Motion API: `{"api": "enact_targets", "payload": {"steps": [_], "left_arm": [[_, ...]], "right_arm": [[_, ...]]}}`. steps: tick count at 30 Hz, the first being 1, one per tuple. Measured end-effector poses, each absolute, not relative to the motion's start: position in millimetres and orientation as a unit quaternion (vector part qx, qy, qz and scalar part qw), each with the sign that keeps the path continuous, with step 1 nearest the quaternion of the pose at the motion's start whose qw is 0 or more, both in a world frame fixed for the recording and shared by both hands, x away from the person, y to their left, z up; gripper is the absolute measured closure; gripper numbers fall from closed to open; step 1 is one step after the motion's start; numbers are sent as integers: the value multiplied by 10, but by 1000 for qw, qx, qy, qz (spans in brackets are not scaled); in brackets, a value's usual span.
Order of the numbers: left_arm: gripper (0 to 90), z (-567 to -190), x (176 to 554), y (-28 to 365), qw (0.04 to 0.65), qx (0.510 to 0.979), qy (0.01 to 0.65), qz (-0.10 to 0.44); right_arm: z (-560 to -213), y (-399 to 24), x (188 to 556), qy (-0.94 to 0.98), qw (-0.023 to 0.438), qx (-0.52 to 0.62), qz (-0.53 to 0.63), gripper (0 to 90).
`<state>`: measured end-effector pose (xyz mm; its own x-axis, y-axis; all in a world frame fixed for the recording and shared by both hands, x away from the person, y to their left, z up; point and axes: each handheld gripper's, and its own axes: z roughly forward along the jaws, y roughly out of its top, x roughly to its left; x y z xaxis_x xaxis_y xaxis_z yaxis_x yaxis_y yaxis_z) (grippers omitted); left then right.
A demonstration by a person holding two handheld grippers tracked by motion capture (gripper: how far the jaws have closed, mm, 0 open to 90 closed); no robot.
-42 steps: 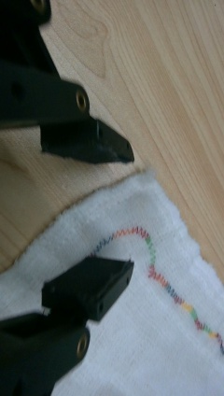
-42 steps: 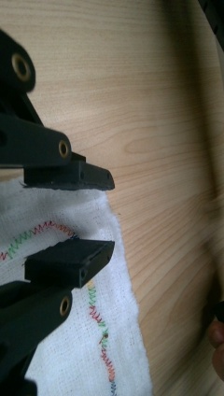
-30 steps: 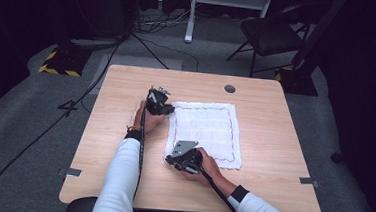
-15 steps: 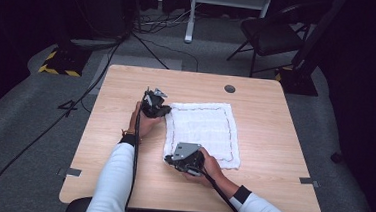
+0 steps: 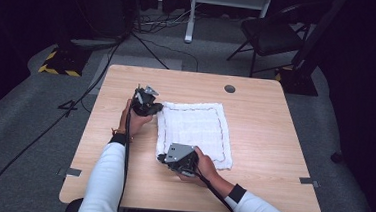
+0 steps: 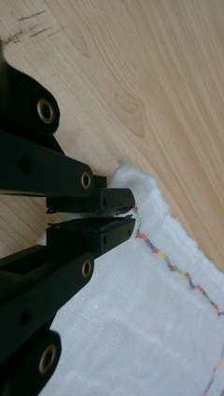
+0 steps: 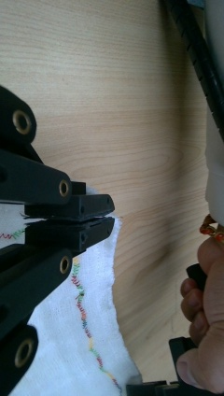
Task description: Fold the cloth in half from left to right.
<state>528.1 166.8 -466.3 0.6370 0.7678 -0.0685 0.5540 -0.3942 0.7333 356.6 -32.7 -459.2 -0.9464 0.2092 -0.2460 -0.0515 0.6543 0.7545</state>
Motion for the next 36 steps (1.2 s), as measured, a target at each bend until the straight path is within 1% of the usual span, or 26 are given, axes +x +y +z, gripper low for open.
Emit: {"api": "enact_targets", "payload": {"steps": [3,7,12,26,36], "left_arm": [[847,-4615,5297,1645,391,816,401,144],[850,-4585,5339,1530,385,820,396,151],[854,-4546,5376,1360,393,817,392,156],[864,-4416,5474,846,396,821,373,172],[867,-4385,5547,443,397,826,354,184]], "right_arm": [[-4552,-376,3562,894,164,45,415,879],[-4521,-487,3599,891,162,58,421,879],[-4464,-670,3642,884,164,79,431,879],[-4367,-1333,3679,874,183,128,431,880],[-4374,-1770,3713,866,195,171,427,880]]}}
